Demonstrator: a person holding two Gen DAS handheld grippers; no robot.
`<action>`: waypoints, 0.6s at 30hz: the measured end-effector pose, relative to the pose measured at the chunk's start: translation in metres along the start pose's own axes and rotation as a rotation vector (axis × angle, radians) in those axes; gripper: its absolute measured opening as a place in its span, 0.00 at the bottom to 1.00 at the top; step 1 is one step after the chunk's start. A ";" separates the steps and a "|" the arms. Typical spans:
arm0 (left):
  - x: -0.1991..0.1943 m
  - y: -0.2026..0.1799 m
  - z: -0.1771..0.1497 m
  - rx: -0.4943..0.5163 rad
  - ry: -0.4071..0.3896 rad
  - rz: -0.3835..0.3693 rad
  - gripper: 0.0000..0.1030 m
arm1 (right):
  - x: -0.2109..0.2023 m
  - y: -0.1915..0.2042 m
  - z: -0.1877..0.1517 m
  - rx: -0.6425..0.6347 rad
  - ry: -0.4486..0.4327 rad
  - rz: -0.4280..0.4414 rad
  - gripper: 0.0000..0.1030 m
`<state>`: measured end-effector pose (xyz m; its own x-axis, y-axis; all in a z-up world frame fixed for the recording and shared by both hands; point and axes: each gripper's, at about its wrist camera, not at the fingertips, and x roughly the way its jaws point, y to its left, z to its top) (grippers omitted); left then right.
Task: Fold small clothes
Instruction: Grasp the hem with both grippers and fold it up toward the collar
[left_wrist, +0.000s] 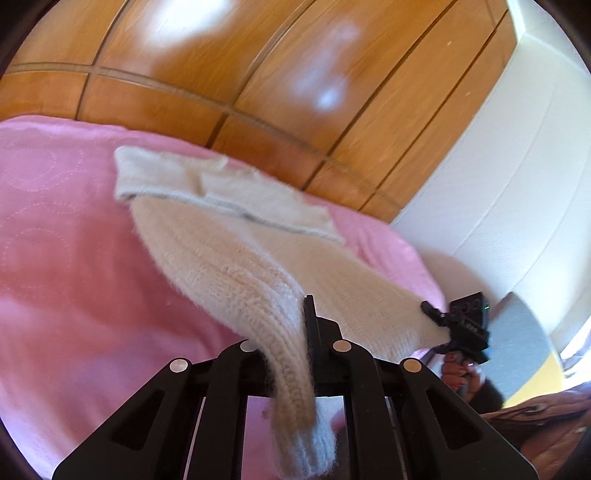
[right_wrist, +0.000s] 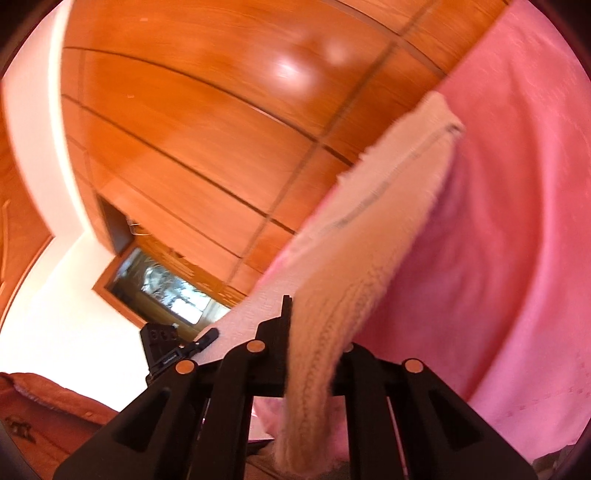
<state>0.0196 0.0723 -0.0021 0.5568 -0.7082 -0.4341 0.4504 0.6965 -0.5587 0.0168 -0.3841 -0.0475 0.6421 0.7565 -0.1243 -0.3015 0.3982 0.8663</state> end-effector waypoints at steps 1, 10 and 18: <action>-0.005 -0.003 0.001 -0.002 -0.006 -0.025 0.07 | -0.006 0.007 0.000 -0.020 -0.006 0.022 0.06; -0.047 -0.025 0.003 -0.023 -0.020 -0.197 0.07 | -0.055 0.045 -0.020 -0.112 -0.056 0.174 0.06; -0.078 -0.011 -0.010 -0.158 -0.012 -0.303 0.07 | -0.105 0.053 -0.051 -0.106 -0.112 0.295 0.06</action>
<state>-0.0356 0.1190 0.0310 0.4226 -0.8783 -0.2237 0.4834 0.4272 -0.7641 -0.1027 -0.4165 -0.0133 0.5882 0.7876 0.1837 -0.5539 0.2268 0.8011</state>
